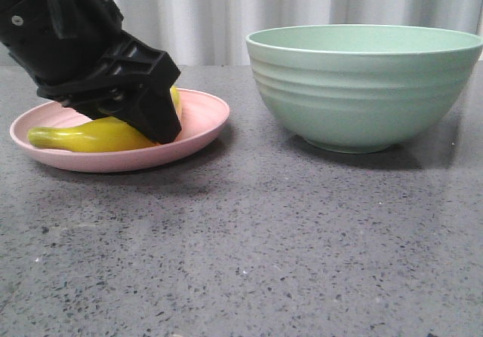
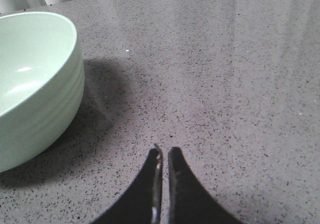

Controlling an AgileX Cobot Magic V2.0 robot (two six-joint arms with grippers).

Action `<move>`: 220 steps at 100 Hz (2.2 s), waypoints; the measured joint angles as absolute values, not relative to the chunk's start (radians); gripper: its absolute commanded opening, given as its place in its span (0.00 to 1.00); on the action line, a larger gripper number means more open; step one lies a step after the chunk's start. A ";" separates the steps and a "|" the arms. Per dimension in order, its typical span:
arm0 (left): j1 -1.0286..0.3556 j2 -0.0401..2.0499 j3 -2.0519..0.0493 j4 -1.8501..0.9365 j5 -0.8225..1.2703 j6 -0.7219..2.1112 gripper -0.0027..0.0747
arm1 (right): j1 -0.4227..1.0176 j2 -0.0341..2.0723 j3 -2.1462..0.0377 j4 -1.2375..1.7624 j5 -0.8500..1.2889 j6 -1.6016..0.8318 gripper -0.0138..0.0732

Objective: Transfer banana from pink plate to green bowl

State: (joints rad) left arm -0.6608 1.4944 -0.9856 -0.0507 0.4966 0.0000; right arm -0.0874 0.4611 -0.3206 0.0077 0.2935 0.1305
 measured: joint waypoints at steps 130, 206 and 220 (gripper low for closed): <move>-0.737 1.362 -1.119 -0.070 0.600 0.000 0.20 | 0.097 0.725 -0.703 -0.039 0.717 0.133 0.54; -1.007 1.376 -1.119 -0.102 0.560 0.000 0.20 | 0.368 1.184 -1.078 0.385 0.670 0.133 0.71; -1.007 1.376 -1.119 -0.103 0.558 0.000 0.20 | 0.373 1.254 -1.096 0.409 0.643 0.133 0.71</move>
